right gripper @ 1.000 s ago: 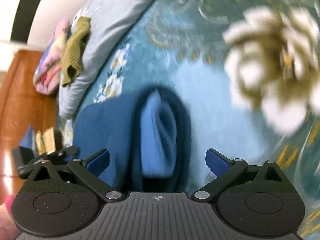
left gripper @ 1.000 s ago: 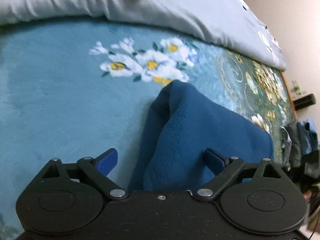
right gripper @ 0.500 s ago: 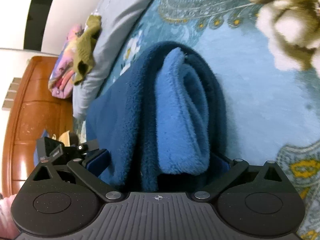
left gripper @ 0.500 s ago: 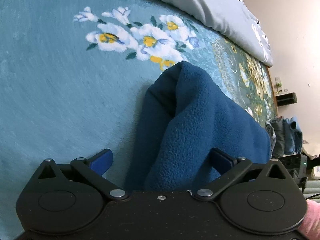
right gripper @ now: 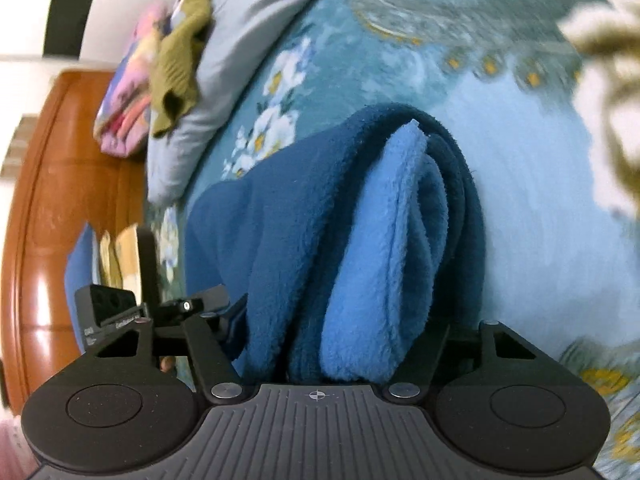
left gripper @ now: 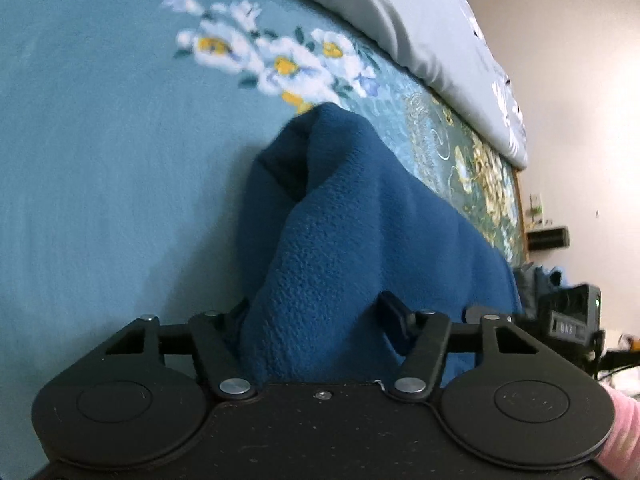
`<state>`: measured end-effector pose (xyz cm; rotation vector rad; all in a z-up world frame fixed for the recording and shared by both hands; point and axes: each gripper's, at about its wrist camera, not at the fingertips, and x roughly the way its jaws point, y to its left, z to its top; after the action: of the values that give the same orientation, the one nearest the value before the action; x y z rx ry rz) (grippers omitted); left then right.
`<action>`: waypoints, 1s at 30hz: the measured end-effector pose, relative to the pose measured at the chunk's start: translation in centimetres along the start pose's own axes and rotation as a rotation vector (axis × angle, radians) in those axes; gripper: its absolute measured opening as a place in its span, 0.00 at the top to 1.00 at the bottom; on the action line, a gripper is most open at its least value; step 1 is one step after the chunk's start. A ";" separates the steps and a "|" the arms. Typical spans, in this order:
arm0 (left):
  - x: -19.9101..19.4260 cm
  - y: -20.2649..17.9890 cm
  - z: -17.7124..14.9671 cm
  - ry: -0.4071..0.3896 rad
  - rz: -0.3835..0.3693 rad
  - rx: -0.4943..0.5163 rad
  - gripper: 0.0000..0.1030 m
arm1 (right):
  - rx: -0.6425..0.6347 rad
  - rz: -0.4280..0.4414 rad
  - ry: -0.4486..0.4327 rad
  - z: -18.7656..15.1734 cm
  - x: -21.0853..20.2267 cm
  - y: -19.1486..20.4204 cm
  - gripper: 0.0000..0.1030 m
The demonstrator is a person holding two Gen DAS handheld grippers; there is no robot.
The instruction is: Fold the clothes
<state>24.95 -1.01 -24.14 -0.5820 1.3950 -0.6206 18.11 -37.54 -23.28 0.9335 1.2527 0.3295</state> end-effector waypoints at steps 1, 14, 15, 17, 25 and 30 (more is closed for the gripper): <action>0.0 -0.2 -1.0 0.001 -0.009 -0.015 0.43 | -0.027 -0.008 0.017 0.6 -0.3 0.3 0.40; 0.8 -1.5 -6.1 -0.086 0.034 -0.110 0.31 | -0.190 -0.071 0.241 4.4 0.5 -1.0 0.21; 0.5 -1.6 -5.8 -0.097 0.049 -0.099 0.26 | -0.177 -0.060 0.235 4.3 0.6 -1.3 0.19; 0.1 -1.3 -5.3 -0.130 0.057 -0.101 0.21 | -0.154 -0.036 0.220 4.0 0.6 -2.0 0.17; 2.6 -0.7 -5.2 -0.080 0.049 -0.130 0.15 | -0.128 0.017 0.201 4.0 1.3 -2.6 0.12; 2.9 -0.8 -5.8 -0.099 0.047 -0.195 0.19 | -0.102 0.023 0.184 3.6 1.2 -2.3 0.28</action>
<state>19.30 -3.67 -26.12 -0.7235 1.3808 -0.4152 21.18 -39.59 -25.72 0.8456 1.3806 0.5023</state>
